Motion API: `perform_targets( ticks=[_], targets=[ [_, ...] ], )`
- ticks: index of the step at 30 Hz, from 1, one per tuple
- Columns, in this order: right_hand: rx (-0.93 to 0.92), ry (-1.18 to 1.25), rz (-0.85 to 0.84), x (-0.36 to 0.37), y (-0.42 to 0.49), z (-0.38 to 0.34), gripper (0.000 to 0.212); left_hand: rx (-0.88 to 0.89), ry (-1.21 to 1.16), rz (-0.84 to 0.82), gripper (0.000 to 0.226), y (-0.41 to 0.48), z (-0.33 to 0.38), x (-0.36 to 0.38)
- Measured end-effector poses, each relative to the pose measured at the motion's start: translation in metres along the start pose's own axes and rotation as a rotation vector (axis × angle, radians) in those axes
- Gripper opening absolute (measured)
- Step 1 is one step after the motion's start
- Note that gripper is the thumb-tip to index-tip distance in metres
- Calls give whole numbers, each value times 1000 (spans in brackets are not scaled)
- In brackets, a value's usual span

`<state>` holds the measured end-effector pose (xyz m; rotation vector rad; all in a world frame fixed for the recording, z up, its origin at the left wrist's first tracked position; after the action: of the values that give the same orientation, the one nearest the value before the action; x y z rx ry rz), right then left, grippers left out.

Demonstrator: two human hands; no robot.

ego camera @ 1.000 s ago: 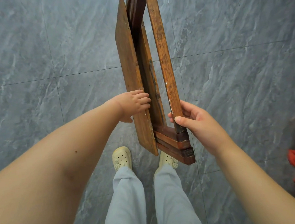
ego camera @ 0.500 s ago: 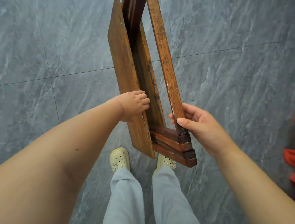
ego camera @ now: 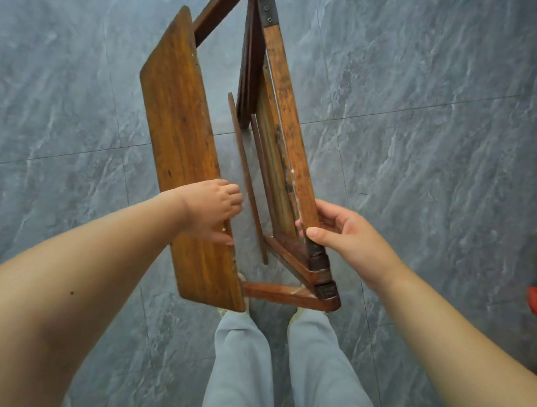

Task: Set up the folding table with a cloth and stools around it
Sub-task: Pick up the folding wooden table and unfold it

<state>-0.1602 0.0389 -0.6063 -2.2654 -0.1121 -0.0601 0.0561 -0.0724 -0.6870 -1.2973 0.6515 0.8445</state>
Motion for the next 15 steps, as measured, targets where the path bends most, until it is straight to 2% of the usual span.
perform_targets(
  ticks=[9,15],
  targets=[
    [1,-49,-47,65,8,-1,46,-29,19,91,74,-108,6,23],
    [-16,-163,-13,73,5,-6,46,-67,28,296,71,-141,10,9]
  ],
)
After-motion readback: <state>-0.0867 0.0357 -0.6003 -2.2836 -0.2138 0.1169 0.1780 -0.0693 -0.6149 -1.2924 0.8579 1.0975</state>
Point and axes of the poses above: each hand's wrist, its own y-axis towards the middle knuckle, its own x-axis out of the palm, z = x × y, the point moved 2 cm from there along y, towards the middle knuckle, and after that the axes turned 8 degrees about x, right-handed, at the moved point
